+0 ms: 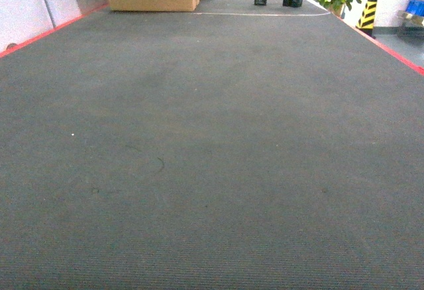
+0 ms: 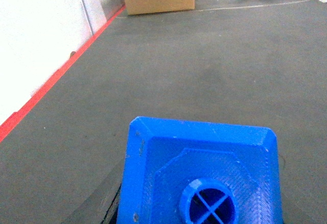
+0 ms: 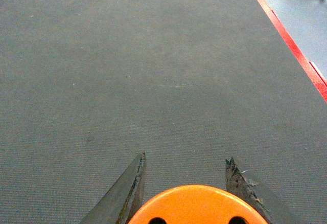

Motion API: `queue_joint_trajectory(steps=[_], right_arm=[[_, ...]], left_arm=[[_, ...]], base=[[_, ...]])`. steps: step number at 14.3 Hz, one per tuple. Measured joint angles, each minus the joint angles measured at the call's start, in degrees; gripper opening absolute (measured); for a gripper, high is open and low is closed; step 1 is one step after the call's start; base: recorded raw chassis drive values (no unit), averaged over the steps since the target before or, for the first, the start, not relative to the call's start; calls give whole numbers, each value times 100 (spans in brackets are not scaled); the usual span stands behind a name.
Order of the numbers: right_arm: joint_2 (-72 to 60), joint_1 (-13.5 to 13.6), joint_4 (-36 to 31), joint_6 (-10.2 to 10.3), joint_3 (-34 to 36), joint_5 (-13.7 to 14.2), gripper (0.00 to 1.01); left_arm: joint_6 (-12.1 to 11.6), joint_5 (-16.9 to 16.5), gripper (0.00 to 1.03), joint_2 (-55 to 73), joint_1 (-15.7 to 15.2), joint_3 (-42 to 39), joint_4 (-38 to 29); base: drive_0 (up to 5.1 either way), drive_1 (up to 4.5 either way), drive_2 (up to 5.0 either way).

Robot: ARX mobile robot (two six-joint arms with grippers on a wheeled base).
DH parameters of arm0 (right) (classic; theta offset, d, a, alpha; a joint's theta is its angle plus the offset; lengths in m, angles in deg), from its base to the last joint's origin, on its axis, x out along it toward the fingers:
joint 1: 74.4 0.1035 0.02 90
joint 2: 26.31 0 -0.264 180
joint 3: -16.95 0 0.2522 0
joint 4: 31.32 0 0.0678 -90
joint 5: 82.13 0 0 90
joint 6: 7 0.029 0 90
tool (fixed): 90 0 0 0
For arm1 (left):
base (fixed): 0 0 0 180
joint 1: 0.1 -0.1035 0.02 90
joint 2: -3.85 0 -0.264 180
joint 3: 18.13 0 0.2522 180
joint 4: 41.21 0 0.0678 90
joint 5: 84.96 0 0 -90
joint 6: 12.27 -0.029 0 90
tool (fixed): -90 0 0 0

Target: Sort blue parts and orange caps into right shelf containers

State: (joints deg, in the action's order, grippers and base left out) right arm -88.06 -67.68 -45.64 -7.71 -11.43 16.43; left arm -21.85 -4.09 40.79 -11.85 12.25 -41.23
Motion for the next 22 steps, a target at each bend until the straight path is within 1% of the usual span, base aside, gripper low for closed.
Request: queue_joint_trajectory(steps=[6, 22], right_arm=[[0, -4, 0, 0, 0, 9, 41], [0, 0, 7, 0, 0, 0, 41]], left_arm=[[-37, 26, 45, 79, -22, -13, 83], [-39, 28, 45, 81, -44, -15, 85]], base=[[0, 0, 0], [491, -253, -253]])
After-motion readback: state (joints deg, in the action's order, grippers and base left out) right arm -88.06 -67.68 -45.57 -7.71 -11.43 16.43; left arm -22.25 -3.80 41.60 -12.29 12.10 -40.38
